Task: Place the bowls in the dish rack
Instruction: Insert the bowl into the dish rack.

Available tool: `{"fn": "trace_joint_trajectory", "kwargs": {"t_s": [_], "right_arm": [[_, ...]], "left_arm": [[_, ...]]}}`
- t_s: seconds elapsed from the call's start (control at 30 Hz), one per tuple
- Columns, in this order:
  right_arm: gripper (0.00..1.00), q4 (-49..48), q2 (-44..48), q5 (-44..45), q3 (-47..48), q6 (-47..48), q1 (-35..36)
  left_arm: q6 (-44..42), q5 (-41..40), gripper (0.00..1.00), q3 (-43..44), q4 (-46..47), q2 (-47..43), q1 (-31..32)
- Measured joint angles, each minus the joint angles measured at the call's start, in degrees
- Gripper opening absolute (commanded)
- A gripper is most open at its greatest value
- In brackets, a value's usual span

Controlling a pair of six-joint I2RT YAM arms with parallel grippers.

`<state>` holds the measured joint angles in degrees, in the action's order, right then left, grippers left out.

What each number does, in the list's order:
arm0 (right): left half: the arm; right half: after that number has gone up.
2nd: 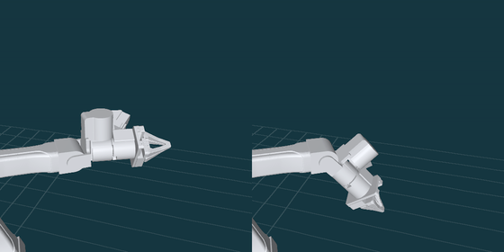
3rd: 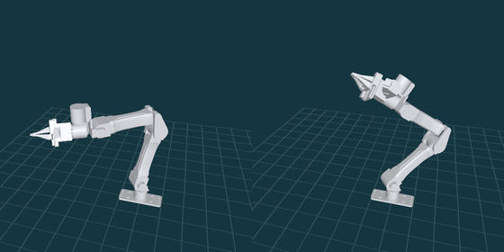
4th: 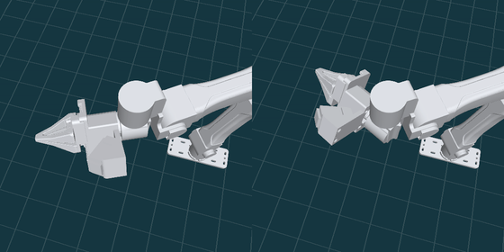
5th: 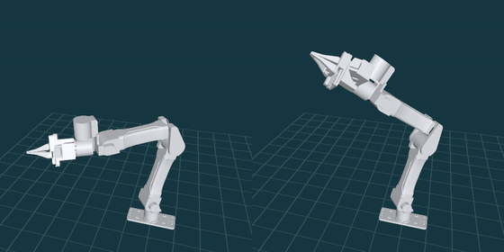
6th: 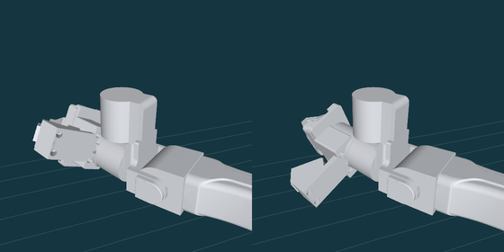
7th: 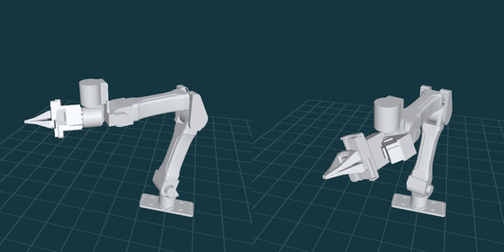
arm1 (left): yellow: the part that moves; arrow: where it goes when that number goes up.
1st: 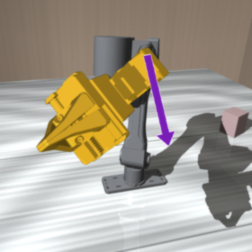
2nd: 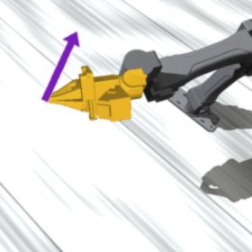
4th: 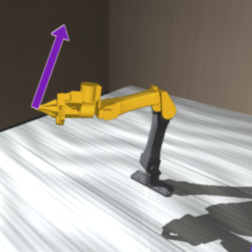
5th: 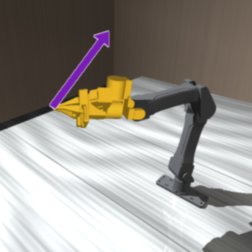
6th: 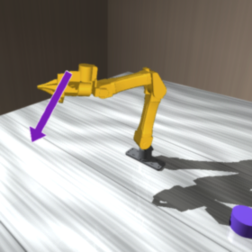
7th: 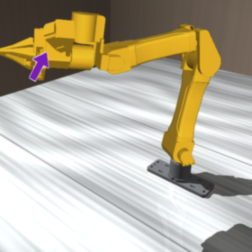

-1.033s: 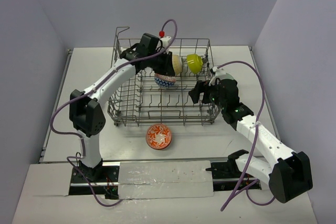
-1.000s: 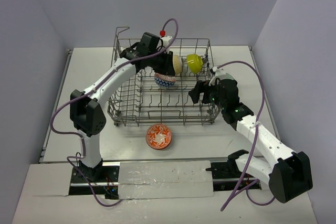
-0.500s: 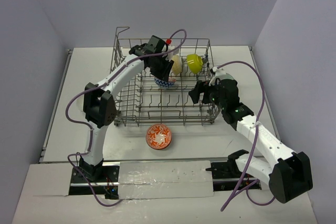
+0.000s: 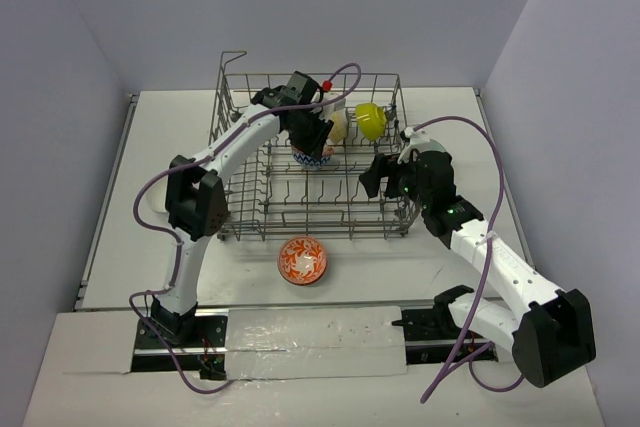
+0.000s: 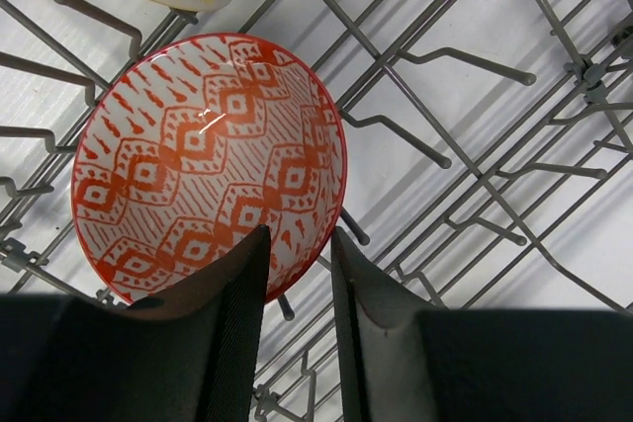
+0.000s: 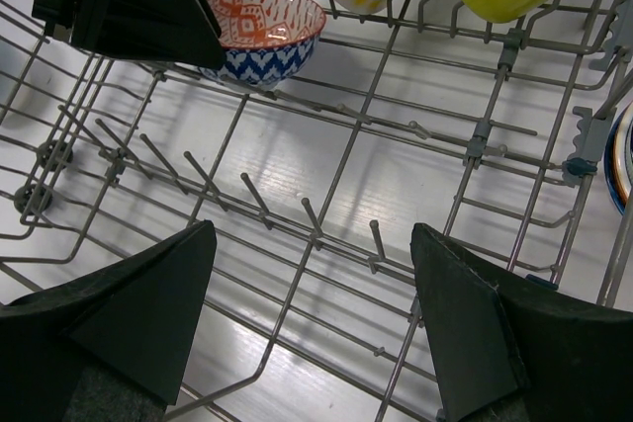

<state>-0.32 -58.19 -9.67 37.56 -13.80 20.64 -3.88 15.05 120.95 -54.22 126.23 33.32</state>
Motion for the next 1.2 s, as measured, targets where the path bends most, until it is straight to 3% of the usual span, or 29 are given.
{"fn": "trace_joint_trajectory", "kwargs": {"t_s": [0.07, 0.13, 0.17, 0.3, 0.43, 0.57, 0.93, 1.2], "right_arm": [[0.87, 0.0, 0.0, 0.0, 0.0, 0.0, 0.0], [0.87, 0.0, 0.0, 0.2, 0.0, 0.0, 0.0], [0.87, 0.0, 0.0, 0.2, 0.0, 0.0, 0.0], [0.87, 0.0, 0.0, 0.2, 0.0, 0.0, 0.0], [0.87, 0.0, 0.0, 0.2, 0.0, 0.0, 0.0], [0.87, 0.0, 0.0, 0.2, 0.0, 0.0, 0.1], [0.87, 0.1, 0.0, 0.2, 0.0, 0.0, 0.1], [0.87, 0.1, 0.0, 0.2, 0.0, 0.0, 0.1]], "left_arm": [[0.0, 0.3, 0.24, 0.0, 0.1, 0.0, 0.0], [-0.1, 0.8, 0.07, 0.0, 0.6, 0.0, 0.2], [-0.2, 1.1, 0.05, 0.0, 1.0, 0.0, 0.2], [-1.3, 0.5, 0.05, 0.0, 1.9, 0.1, 0.3], [-1.3, 0.3, 0.12, 0.0, 1.9, 0.2, 0.4], [-1.3, 0.0, 0.01, -0.1, 1.9, 0.2, 0.7], [0.2, -0.5, 0.0, -5.0, 6.4, -2.4, 0.8], [9.0, 4.0, 0.0, -8.2, 11.8, -9.9, -1.2]]}}
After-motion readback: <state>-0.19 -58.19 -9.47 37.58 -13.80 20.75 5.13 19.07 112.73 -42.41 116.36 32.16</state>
